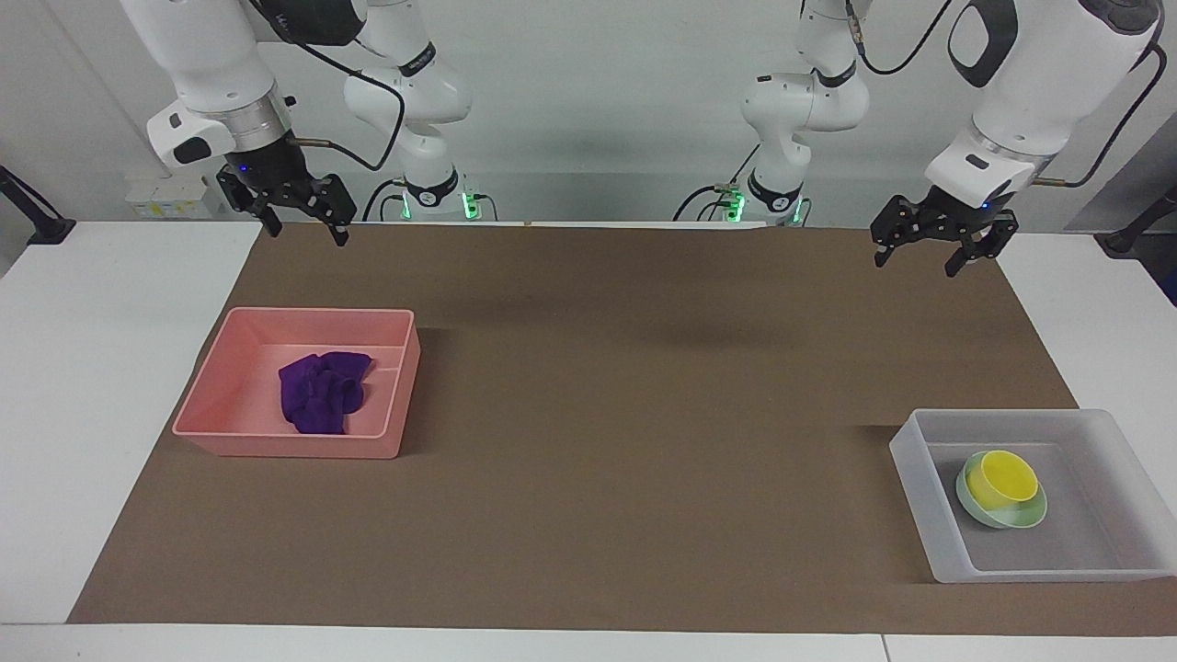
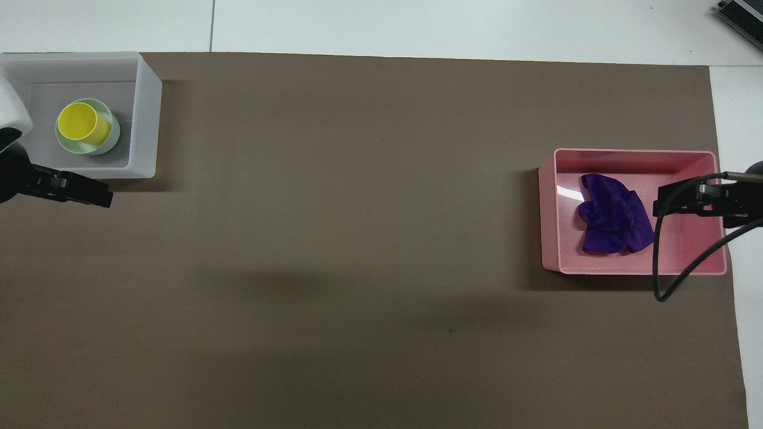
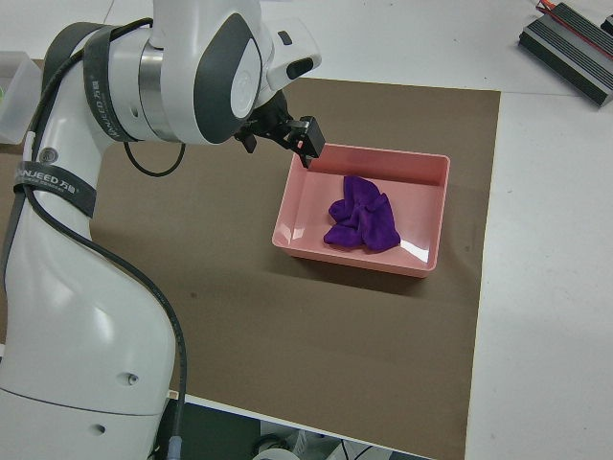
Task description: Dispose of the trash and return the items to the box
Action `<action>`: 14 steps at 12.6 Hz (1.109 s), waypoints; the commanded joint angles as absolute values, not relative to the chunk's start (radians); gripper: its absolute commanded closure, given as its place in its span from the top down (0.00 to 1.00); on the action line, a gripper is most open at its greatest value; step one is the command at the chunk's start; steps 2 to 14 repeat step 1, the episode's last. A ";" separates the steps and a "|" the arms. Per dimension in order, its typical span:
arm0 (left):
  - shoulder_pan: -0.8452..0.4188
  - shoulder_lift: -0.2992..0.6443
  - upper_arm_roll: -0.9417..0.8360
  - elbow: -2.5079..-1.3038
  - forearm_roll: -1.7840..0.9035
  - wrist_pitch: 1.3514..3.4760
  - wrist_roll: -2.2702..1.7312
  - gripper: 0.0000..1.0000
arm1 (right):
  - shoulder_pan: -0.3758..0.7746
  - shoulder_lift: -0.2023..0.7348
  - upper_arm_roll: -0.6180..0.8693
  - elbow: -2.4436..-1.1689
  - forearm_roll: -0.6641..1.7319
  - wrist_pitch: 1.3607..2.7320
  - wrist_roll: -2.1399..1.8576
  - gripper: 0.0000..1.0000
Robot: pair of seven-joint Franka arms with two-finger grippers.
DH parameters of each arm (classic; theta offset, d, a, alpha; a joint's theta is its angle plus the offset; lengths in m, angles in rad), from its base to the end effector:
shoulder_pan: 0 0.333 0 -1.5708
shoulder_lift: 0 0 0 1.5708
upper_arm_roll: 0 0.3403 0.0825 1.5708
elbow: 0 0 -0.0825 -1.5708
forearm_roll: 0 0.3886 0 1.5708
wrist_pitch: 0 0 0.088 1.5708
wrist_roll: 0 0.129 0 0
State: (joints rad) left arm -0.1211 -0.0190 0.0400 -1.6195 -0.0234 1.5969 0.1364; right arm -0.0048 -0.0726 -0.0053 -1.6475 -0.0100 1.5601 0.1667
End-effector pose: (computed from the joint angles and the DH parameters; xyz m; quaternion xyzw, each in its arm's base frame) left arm 0.5524 -0.0477 0.6164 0.9941 -0.1082 -0.0015 0.0121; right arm 0.5326 -0.0068 0.6290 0.9961 -0.0883 -0.0070 0.0054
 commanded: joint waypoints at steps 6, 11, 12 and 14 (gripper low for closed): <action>-0.112 -0.041 0.041 -1.643 -0.006 1.586 0.132 1.00 | -0.014 -0.097 -0.003 -1.671 0.011 1.562 0.173 1.00; -0.112 -0.041 0.041 -1.643 -0.006 1.586 0.132 1.00 | -0.014 -0.097 -0.003 -1.671 0.011 1.562 0.173 1.00; -0.112 -0.041 0.041 -1.643 -0.006 1.586 0.132 1.00 | -0.014 -0.097 -0.003 -1.671 0.011 1.562 0.173 1.00; -0.112 -0.041 0.041 -1.643 -0.006 1.586 0.132 1.00 | -0.014 -0.097 -0.003 -1.671 0.011 1.562 0.173 1.00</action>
